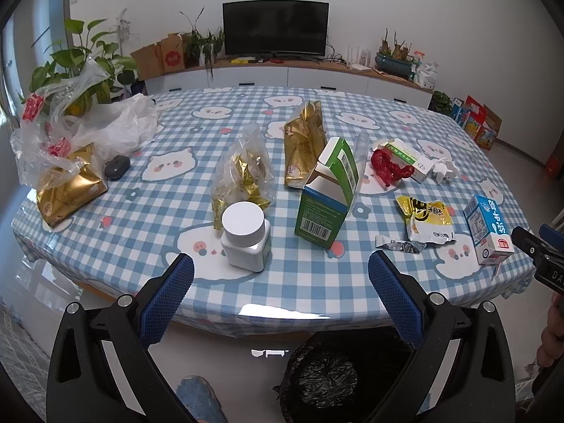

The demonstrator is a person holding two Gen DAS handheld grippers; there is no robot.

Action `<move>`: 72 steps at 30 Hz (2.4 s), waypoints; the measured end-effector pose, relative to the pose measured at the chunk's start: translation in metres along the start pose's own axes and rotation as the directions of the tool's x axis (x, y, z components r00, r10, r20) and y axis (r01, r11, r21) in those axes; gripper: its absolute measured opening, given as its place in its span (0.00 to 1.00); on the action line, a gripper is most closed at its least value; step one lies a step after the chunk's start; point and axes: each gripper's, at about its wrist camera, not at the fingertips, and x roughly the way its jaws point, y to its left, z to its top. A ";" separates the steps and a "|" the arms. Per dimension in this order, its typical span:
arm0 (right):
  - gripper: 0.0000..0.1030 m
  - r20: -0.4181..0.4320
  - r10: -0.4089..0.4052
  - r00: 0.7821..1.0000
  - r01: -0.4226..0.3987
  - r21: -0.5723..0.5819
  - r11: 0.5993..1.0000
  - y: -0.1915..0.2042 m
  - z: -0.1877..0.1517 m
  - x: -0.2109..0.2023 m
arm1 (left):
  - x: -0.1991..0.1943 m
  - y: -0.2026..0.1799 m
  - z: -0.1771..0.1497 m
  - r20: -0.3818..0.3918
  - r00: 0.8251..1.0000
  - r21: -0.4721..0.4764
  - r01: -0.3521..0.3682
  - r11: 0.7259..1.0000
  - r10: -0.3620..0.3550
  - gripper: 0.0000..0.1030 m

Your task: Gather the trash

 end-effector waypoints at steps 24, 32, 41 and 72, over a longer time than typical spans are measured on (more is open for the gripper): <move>0.93 -0.004 -0.002 1.000 0.002 0.000 1.000 -0.001 -0.001 0.002 | 0.003 0.005 -0.001 -0.014 1.000 0.008 -0.013 1.000 0.013 0.94; 0.93 -0.004 -0.008 1.000 0.008 0.003 1.000 -0.002 -0.002 0.003 | 0.004 0.007 -0.001 -0.019 1.000 0.003 -0.010 1.000 0.010 0.94; 0.93 -0.006 -0.008 1.000 0.008 0.003 1.000 -0.002 -0.002 0.003 | 0.004 0.008 -0.001 -0.017 1.000 0.004 -0.010 1.000 0.011 0.94; 0.93 -0.005 -0.004 1.000 0.004 0.005 1.000 -0.002 -0.001 0.003 | 0.003 0.004 -0.001 -0.015 1.000 0.017 -0.023 1.000 0.024 0.94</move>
